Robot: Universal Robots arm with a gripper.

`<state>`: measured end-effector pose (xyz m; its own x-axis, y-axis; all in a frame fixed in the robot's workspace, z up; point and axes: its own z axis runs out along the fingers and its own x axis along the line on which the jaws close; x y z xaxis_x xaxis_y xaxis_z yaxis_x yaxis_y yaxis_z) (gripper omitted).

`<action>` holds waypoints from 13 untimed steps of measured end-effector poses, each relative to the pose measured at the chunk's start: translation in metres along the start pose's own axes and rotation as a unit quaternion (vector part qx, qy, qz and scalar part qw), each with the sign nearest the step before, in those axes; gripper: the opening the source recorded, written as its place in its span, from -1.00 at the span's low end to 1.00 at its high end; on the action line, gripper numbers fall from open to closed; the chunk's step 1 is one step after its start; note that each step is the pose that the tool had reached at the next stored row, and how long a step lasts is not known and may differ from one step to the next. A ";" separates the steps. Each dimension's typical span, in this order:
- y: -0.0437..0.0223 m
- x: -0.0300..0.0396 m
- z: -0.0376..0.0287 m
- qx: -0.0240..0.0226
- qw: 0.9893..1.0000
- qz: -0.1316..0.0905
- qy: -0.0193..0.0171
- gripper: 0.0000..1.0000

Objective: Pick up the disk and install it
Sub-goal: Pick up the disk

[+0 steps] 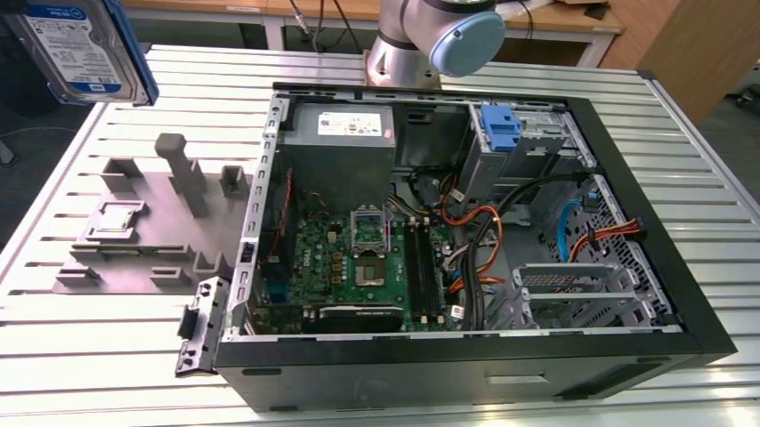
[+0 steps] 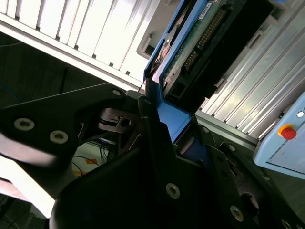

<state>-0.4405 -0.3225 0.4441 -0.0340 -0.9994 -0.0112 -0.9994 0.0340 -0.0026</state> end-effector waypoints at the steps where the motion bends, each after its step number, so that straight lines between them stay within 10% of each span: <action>1: 0.0000 0.0000 -0.0009 0.000 1.000 0.000 0.000 -0.26; 13: 0.0000 -0.0001 -0.0105 0.000 1.000 0.000 0.004 -0.26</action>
<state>-0.4405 -0.3225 0.4546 -0.0340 -0.9994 -0.0026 -0.9994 0.0340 -0.0028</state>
